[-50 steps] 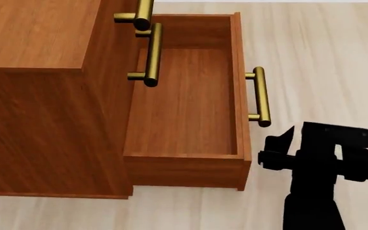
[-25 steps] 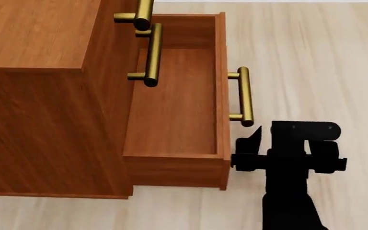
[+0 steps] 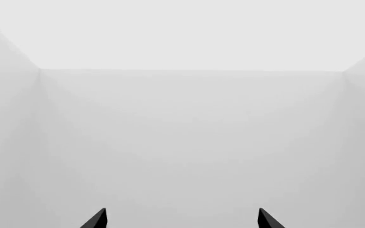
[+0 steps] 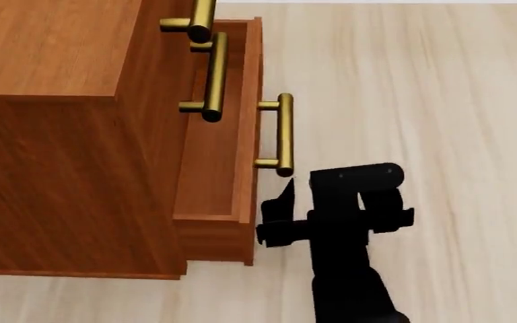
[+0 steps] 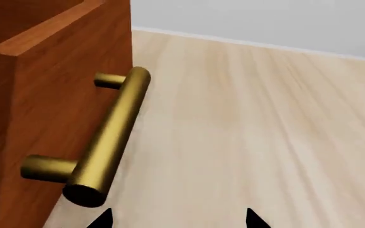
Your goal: Close the bottom drawer of the cabinet and open the top drawer.
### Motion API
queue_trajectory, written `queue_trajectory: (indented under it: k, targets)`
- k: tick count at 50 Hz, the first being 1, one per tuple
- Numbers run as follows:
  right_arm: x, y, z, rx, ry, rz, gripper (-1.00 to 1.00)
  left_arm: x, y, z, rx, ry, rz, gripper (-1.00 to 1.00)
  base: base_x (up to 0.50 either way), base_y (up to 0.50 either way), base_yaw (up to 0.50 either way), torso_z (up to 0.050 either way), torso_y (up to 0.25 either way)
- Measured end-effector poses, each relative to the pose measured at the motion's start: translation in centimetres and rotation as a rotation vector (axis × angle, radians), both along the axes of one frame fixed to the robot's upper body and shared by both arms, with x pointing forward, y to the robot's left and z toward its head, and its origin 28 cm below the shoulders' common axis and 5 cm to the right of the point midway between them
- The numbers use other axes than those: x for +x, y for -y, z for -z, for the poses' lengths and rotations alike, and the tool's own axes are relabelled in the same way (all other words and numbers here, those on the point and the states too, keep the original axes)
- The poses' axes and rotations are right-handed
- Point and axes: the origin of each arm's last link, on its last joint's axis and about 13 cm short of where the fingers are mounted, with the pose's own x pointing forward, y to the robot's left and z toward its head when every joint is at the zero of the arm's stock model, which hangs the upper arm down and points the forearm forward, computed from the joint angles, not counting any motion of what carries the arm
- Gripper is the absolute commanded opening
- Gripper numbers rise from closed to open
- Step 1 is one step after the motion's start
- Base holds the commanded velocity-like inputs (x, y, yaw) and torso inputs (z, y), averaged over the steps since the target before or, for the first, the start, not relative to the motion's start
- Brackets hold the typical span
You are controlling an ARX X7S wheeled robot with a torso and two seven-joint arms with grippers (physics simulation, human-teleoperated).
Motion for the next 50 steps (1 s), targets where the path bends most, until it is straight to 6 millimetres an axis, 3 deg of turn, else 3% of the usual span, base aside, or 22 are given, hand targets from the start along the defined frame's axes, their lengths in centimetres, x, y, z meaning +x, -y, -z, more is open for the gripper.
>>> queue_trajectory:
  k: [32,50]
  targets:
    - [0.0,-5.3,-0.6,0.037,-0.012,-0.222,1.00,-0.2,0.0,-0.3,0.001,0.008,0.000,1.00,0.00,0.00,0.00,0.000,0.000]
    - [0.0,-5.1,-1.0,0.036,-0.027,-0.292,1.00,-0.3,0.0,-0.4,0.000,0.011,0.000,1.00,0.00,0.00,0.00,0.000,0.000]
